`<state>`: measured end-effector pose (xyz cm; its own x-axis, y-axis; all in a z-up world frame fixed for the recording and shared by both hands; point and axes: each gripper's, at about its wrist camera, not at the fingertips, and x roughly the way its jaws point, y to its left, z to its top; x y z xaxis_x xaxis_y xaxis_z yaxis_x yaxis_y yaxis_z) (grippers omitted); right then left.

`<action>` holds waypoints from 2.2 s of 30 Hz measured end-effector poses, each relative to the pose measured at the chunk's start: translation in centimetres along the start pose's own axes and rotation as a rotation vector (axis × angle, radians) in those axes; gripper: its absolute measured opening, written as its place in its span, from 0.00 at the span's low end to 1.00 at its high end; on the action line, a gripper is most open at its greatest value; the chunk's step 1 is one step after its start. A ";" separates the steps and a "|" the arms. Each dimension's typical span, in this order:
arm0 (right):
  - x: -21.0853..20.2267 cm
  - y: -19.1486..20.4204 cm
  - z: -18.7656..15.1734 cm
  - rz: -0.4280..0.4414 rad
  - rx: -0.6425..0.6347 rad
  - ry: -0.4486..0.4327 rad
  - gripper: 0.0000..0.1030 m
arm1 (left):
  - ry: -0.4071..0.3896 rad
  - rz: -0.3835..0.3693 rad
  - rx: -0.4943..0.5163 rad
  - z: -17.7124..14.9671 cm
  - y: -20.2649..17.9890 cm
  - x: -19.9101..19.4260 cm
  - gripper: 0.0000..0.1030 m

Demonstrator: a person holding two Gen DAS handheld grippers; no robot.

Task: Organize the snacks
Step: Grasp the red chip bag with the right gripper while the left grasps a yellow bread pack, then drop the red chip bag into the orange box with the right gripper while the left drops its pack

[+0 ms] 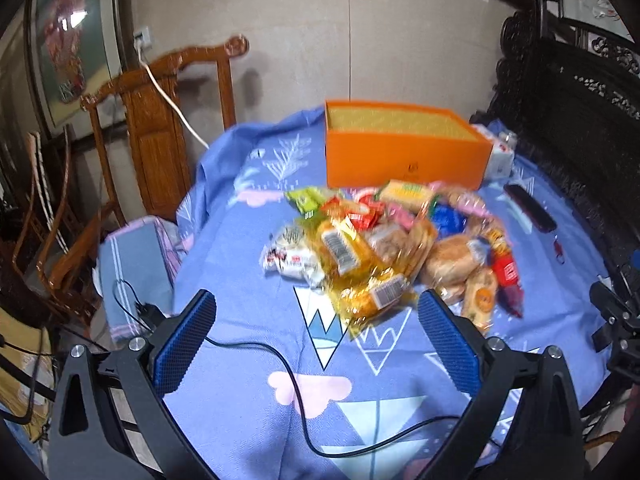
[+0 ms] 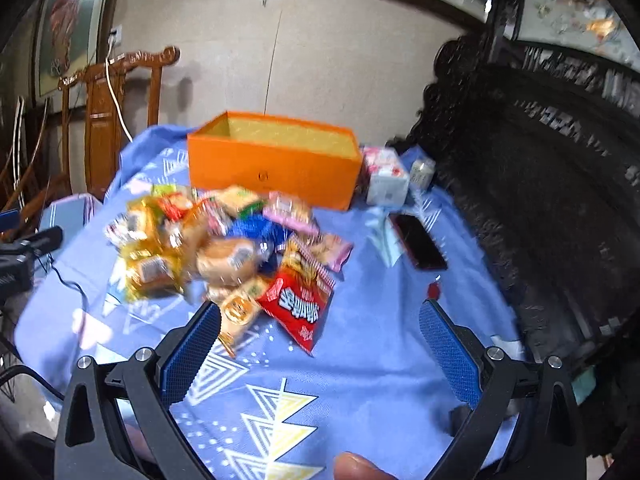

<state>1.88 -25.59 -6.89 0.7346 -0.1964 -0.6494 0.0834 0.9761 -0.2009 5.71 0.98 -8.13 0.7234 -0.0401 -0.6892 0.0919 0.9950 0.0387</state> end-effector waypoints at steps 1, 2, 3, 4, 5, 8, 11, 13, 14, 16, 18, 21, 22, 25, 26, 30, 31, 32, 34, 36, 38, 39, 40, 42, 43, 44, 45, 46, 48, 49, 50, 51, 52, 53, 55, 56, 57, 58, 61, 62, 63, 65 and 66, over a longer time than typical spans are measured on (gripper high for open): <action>1.5 -0.5 -0.3 0.023 0.029 0.036 0.97 | 0.015 -0.004 -0.001 -0.3 0.3 0.9 0.96; 3.0 -1.2 -0.5 0.068 0.079 0.071 0.97 | 0.023 -0.004 -0.001 -0.6 0.3 1.5 0.96; 4.0 -1.6 -0.7 0.101 0.119 0.098 0.97 | 0.032 -0.003 0.000 -0.8 0.4 2.3 0.96; 5.4 -2.3 -0.8 0.147 0.185 0.139 0.97 | 0.036 -0.003 0.003 -1.0 0.5 2.9 0.96; 6.5 -2.6 -0.9 0.178 0.231 0.159 0.97 | 0.036 -0.004 0.008 -1.0 0.5 3.1 0.96; 9.7 -3.2 -0.7 0.218 0.319 0.202 0.96 | 0.022 -0.006 0.028 -1.0 0.7 3.9 0.96; 12.6 -3.2 -0.4 0.247 0.384 0.246 0.92 | 0.013 -0.022 0.052 -0.5 0.4 4.2 0.96; 15.1 -3.4 -0.3 0.298 0.456 0.294 0.88 | 0.006 -0.037 0.062 -0.1 0.1 4.3 0.96; 16.1 -3.4 -0.5 0.313 0.481 0.323 0.88 | 0.000 -0.048 0.068 0.2 -0.1 4.3 0.96; 18.6 -3.2 -0.9 0.362 0.537 0.400 0.87 | -0.004 -0.065 0.082 0.8 -0.7 4.6 0.96; 20.1 -3.1 -1.4 0.396 0.589 0.450 0.86 | -0.002 -0.078 0.097 1.3 -1.3 5.1 0.96; 20.8 -3.0 -1.2 0.405 0.611 0.432 0.79 | 0.007 -0.091 0.121 2.2 -2.4 6.0 0.96; 21.0 -2.9 -1.1 0.408 0.612 0.432 0.76 | 0.009 -0.102 0.125 2.5 -2.9 6.4 0.96; 21.0 -2.8 -1.0 0.429 0.604 0.436 0.76 | 0.006 -0.139 0.144 3.4 -4.3 7.5 0.96; 21.0 -2.8 -1.1 0.433 0.604 0.438 0.75 | 0.010 -0.150 0.155 3.8 -5.0 8.2 0.96; 20.1 -2.8 -1.3 0.454 0.593 0.446 0.75 | 0.005 -0.209 0.190 5.2 -7.5 10.4 0.96; 19.8 -2.9 -1.3 0.446 0.585 0.440 0.75 | -0.003 -0.218 0.197 5.4 -7.9 10.8 0.96; 19.4 -3.0 -1.3 0.432 0.571 0.432 0.75 | -0.007 -0.224 0.208 5.6 -8.6 11.6 0.96; 19.0 -3.7 -1.2 0.407 0.547 0.419 0.75 | 0.000 -0.231 0.219 5.7 -9.4 12.9 0.96; 18.7 -3.8 -1.0 0.387 0.536 0.407 0.76 | 0.008 -0.250 0.217 5.7 -10.1 14.4 0.96; 18.6 -4.2 -0.9 0.392 0.543 0.398 0.76 | 0.019 -0.264 0.214 5.5 -10.5 15.4 0.96; 18.6 -4.3 -1.0 0.395 0.547 0.394 0.76 | 0.022 -0.268 0.215 5.3 -10.7 15.8 0.92; 18.6 -4.3 -0.8 0.394 0.549 0.389 0.76 | 0.026 -0.272 0.218 5.1 -10.8 16.2 0.81; 18.7 -4.5 -0.7 0.392 0.548 0.382 0.76 | 0.053 -0.289 0.225 4.7 -11.1 17.2 0.64; 18.7 -4.6 -0.6 0.392 0.546 0.382 0.76 | 0.063 -0.303 0.216 4.5 -11.1 17.6 0.56; 18.8 -4.5 -0.6 0.394 0.543 0.382 0.76 | 0.059 -0.322 0.198 4.3 -10.8 17.6 0.53; 18.8 -4.9 -0.9 0.396 0.542 0.381 0.76 | 0.055 -0.336 0.183 4.3 -10.6 17.6 0.43; 18.9 -4.7 -0.8 0.399 0.542 0.382 0.76 | 0.053 -0.344 0.182 4.2 -10.5 17.5 0.35; 18.7 -4.9 -1.2 0.402 0.541 0.381 0.76 | 0.046 -0.351 0.187 4.1 -10.3 17.4 0.25; 18.7 -4.8 -1.2 0.404 0.540 0.380 0.76 | 0.041 -0.353 0.191 4.0 -10.2 17.3 0.22; 18.6 -4.7 -1.1 0.406 0.536 0.378 0.76 | 0.038 -0.355 0.192 3.9 -10.0 17.2 0.21; 18.5 -4.6 -1.1 0.405 0.533 0.375 0.76 | 0.034 -0.359 0.189 3.8 -9.8 17.1 0.21; 18.4 -4.6 -1.1 0.402 0.531 0.371 0.76 | 0.029 -0.361 0.185 3.8 -9.7 16.9 0.20; 18.2 -4.6 -1.0 0.398 0.528 0.366 0.76 | 0.017 -0.363 0.179 3.7 -9.5 16.6 0.20; 17.8 -4.6 -0.9 0.393 0.525 0.354 0.76 | -0.012 -0.372 0.172 3.8 -9.1 15.8 0.20; 17.6 -4.6 -0.8 0.391 0.521 0.347 0.76 | -0.023 -0.373 0.173 3.8 -9.0 15.4 0.20; 17.3 -4.7 -0.7 0.388 0.515 0.340 0.76 | -0.036 -0.373 0.177 3.9 -8.9 14.9 0.20; 16.8 -4.7 -0.4 0.384 0.506 0.325 0.76 | -0.053 -0.372 0.182 4.0 -8.8 14.3 0.20; 15.6 -4.9 0.2 0.374 0.492 0.288 0.75 | -0.083 -0.373 0.184 4.5 -8.4 12.8 0.20; 15.2 -5.0 0.6 0.374 0.488 0.275 0.75 | -0.090 -0.374 0.180 4.8 -8.3 12.3 0.20; 14.8 -5.1 1.0 0.376 0.485 0.262 0.75 | -0.099 -0.380 0.173 5.3 -8.0 11.7 0.20; 13.8 -5.5 2.5 0.381 0.471 0.222 0.75 | -0.124 -0.390 0.161 6.5 -7.4 10.6 0.20; 13.3 -5.7 3.3 0.382 0.463 0.200 0.75 | -0.149 -0.392 0.156 7.4 -7.0 9.9 0.20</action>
<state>13.40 -33.46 -12.00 0.6339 0.2036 -0.7461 0.1560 0.9112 0.3812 17.31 -7.05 -9.82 0.7033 -0.4352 -0.5621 0.4723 0.8770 -0.0881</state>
